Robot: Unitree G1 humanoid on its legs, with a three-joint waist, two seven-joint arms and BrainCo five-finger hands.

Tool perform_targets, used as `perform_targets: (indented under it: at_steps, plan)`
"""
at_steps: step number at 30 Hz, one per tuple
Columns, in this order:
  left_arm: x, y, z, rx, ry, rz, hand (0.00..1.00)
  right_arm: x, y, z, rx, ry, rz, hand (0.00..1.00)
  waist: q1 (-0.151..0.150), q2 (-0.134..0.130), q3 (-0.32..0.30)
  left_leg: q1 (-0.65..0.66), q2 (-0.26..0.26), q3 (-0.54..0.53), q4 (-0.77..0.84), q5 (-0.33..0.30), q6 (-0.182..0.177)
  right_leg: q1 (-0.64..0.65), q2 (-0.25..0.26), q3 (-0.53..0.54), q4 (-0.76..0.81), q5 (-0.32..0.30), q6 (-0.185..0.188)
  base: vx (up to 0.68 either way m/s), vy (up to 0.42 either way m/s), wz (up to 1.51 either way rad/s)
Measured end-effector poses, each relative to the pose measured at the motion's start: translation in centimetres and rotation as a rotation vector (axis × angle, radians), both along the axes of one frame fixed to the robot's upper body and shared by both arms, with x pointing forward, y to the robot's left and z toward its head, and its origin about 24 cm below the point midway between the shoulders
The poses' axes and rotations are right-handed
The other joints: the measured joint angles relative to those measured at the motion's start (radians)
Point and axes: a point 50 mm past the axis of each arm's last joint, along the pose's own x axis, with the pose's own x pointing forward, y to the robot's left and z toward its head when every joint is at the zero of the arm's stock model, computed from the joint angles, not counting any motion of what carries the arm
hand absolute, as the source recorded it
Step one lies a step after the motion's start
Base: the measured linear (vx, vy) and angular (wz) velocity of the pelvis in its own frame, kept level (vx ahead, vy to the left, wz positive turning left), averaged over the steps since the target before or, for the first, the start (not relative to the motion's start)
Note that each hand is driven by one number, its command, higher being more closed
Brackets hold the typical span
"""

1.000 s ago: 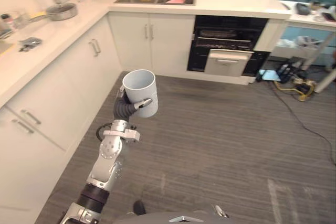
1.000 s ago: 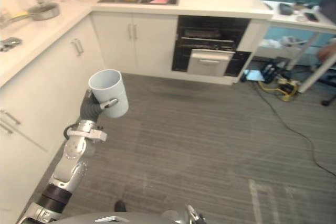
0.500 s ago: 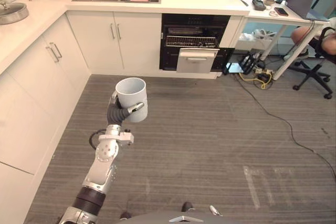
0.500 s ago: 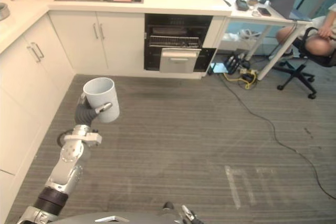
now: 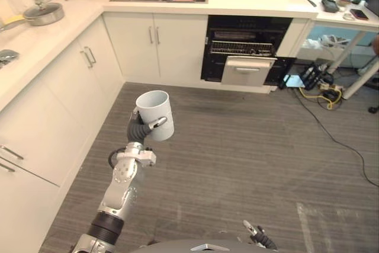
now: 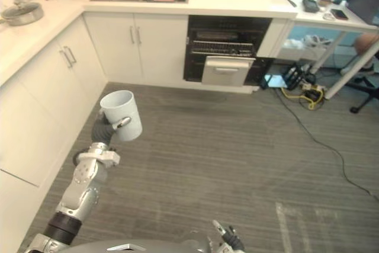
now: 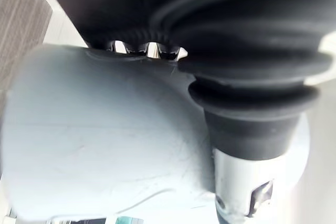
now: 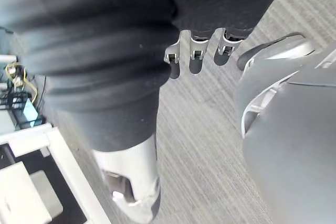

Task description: Walk over to the sink, pick up the cup, carry it to the dishwasher, place the cup inside the dishwasher, then close the dishwasher door

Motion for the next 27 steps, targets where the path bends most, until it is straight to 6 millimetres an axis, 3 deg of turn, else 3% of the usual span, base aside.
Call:
perform_targets:
  at_steps: [2,4,5,6,7,8,9,10,11,12,13,14,15,16,17,18,19,20,21,22,24,26,27]
  plan:
    - [0.0,0.5,0.1,-0.002,-0.001,0.026,1.00,0.4,0.4,0.0,0.007,-0.008,0.021,0.00,0.011,-0.007,-0.006,-0.004,0.003,0.005,0.023,-0.013,0.014,-0.014,-0.004,0.025,0.023,0.024,0.012,0.21,0.081,0.04]
    - [0.0,0.8,0.1,0.004,0.004,0.040,1.00,0.7,0.5,0.0,0.003,-0.010,0.039,0.00,0.012,-0.016,0.009,0.000,-0.012,-0.011,0.029,-0.039,0.026,-0.041,-0.029,0.047,0.105,0.090,0.048,0.17,0.069,0.28]
    - [0.2,0.1,0.5,0.005,-0.009,0.013,1.00,0.3,0.3,0.0,0.002,-0.009,0.028,0.00,-0.002,-0.020,0.047,0.030,-0.021,-0.049,0.059,-0.069,0.035,-0.138,-0.072,0.109,0.310,0.124,0.088,0.10,0.011,0.45]
    - [0.1,-0.3,0.2,0.023,-0.005,-0.010,1.00,0.2,0.5,0.0,0.011,-0.015,0.008,0.00,-0.012,0.009,0.060,0.032,0.021,-0.090,0.091,-0.120,0.018,-0.195,0.038,0.194,0.293,-0.064,0.116,0.10,-0.036,0.71]
    - [0.2,-0.6,0.1,0.045,-0.005,-0.025,1.00,-0.2,0.7,0.1,-0.009,-0.018,0.026,0.00,-0.037,0.033,0.060,0.013,0.055,-0.141,0.105,-0.132,0.015,-0.165,0.158,0.236,0.018,-0.096,0.159,0.12,-0.084,0.76]
    - [0.4,-1.0,0.4,0.061,-0.024,-0.050,1.00,-0.5,1.0,0.1,-0.019,-0.024,0.024,0.00,-0.052,0.021,0.056,0.013,0.043,-0.168,0.085,-0.134,0.020,-0.152,0.178,0.243,-0.130,-0.091,0.165,0.18,-0.081,1.11]
    - [1.1,-1.4,1.6,0.100,-0.083,-0.099,1.00,-0.6,1.6,0.1,-0.034,-0.034,-0.008,0.00,-0.054,-0.025,0.064,0.057,-0.007,-0.180,0.025,-0.118,0.023,-0.173,0.163,0.229,-0.241,-0.052,0.147,0.30,-0.155,1.15]
    - [1.3,-1.6,1.9,0.090,-0.099,-0.117,1.00,-1.0,1.7,0.1,-0.062,-0.028,-0.035,0.00,-0.051,-0.071,0.066,0.100,-0.026,-0.188,0.023,-0.102,0.024,-0.151,0.169,0.232,-0.323,0.010,0.109,0.34,-0.207,0.99]
    - [1.2,-1.7,1.7,0.086,-0.095,-0.119,1.00,-1.2,1.7,0.2,-0.077,-0.027,-0.046,0.00,-0.048,-0.079,0.070,0.117,-0.031,-0.199,0.039,-0.123,0.014,-0.128,0.177,0.261,-0.343,0.046,0.087,0.36,-0.228,0.94]
    - [1.0,-2.0,1.4,0.078,-0.081,-0.136,1.00,-1.8,1.1,0.5,-0.120,-0.038,-0.072,0.00,-0.051,-0.062,0.069,0.129,-0.024,-0.221,0.072,-0.164,-0.004,-0.104,0.189,0.291,-0.307,0.086,0.088,0.38,-0.209,0.81]
    - [0.7,-2.8,1.5,0.052,-0.088,-0.163,1.00,-1.6,0.2,1.5,-0.183,-0.087,-0.106,0.00,-0.040,-0.037,0.060,0.148,0.002,-0.220,0.086,-0.198,-0.021,-0.112,0.215,0.317,-0.230,0.081,0.080,0.38,-0.195,0.70]
    - [0.5,-3.3,1.6,0.036,-0.092,-0.173,1.00,-0.6,-0.8,2.6,-0.240,-0.157,-0.123,0.00,-0.031,0.012,0.044,0.162,0.034,-0.218,0.100,-0.233,-0.028,-0.124,0.242,0.313,-0.158,0.025,0.063,0.42,-0.167,0.26]
    - [0.4,-3.5,1.5,0.031,-0.091,-0.180,1.00,-0.3,-1.3,3.1,-0.266,-0.180,-0.129,0.00,-0.030,0.036,0.036,0.177,0.053,-0.212,0.102,-0.248,-0.034,-0.120,0.256,0.307,-0.137,-0.005,0.058,0.45,-0.104,0.07]
    - [0.3,-3.8,1.7,0.030,-0.098,-0.189,1.00,1.1,-1.6,4.3,-0.294,-0.261,-0.128,0.00,-0.032,0.067,0.017,0.183,0.081,-0.187,0.172,-0.268,-0.056,-0.112,0.272,0.289,-0.097,-0.064,0.049,0.56,-0.166,0.13]
    - [0.2,-4.1,2.1,0.028,-0.117,-0.196,1.00,2.4,-1.4,5.1,-0.297,-0.321,-0.127,0.00,-0.043,0.067,0.017,0.133,0.109,-0.151,0.338,-0.281,-0.064,-0.088,0.273,0.275,-0.064,-0.097,0.034,0.47,-0.169,0.25]
    - [-0.1,-4.5,2.5,0.004,-0.131,-0.201,1.00,3.3,-1.3,6.1,-0.307,-0.379,-0.124,0.00,-0.047,0.044,0.029,0.057,0.158,-0.132,0.582,-0.248,-0.097,-0.033,0.277,0.260,-0.058,-0.129,0.030,0.35,-0.192,0.21]
    - [-0.3,-4.5,2.7,-0.008,-0.139,-0.202,1.00,3.5,-1.4,6.6,-0.319,-0.405,-0.123,0.00,-0.041,0.052,0.029,0.010,0.189,-0.135,0.708,-0.207,-0.101,-0.007,0.292,0.261,-0.061,-0.149,0.021,0.46,-0.155,-0.06]
    - [-0.7,-4.7,3.0,-0.037,-0.156,-0.210,1.00,3.9,-1.8,7.5,-0.345,-0.443,-0.119,0.00,-0.022,0.061,0.028,-0.080,0.265,-0.139,0.931,-0.057,-0.083,0.045,0.321,0.270,-0.079,-0.187,-0.001,0.59,-0.115,-0.35]
    - [-0.7,-4.4,3.2,-0.048,-0.166,-0.217,1.00,4.5,-1.9,7.9,-0.351,-0.471,-0.119,0.00,-0.002,0.065,0.030,-0.155,0.326,-0.143,1.090,0.011,-0.079,0.103,0.344,0.280,-0.107,-0.207,-0.009,0.60,-0.089,-0.43]
    - [-0.7,-4.3,3.2,-0.052,-0.166,-0.229,1.00,4.9,-2.0,8.3,-0.353,-0.491,-0.131,0.00,0.002,0.061,0.031,-0.203,0.344,-0.141,1.148,-0.034,-0.064,0.149,0.346,0.287,-0.139,-0.211,-0.010,0.42,-0.043,-0.33]
    - [-0.7,-3.4,2.9,-0.050,-0.163,-0.214,1.00,5.8,-2.1,8.8,-0.347,-0.535,-0.160,0.00,0.011,0.042,0.027,-0.281,0.348,-0.082,1.084,-0.128,-0.038,0.216,0.324,0.331,-0.212,-0.201,0.002,0.46,-0.015,-0.63]
    - [-0.6,-2.8,2.9,-0.051,-0.167,-0.202,1.00,7.1,-1.9,9.5,-0.352,-0.581,-0.165,0.00,0.034,0.018,0.029,-0.338,0.302,-0.031,0.858,-0.186,-0.030,0.240,0.273,0.387,-0.249,-0.198,0.008,0.61,0.142,-0.97]
    - [-0.6,-2.7,2.9,-0.044,-0.168,-0.202,1.00,8.3,-1.7,10.3,-0.352,-0.631,-0.159,0.00,0.036,0.003,0.036,-0.354,0.221,-0.043,0.543,-0.143,-0.040,0.248,0.216,0.417,-0.253,-0.197,0.010,0.58,0.311,-0.79]
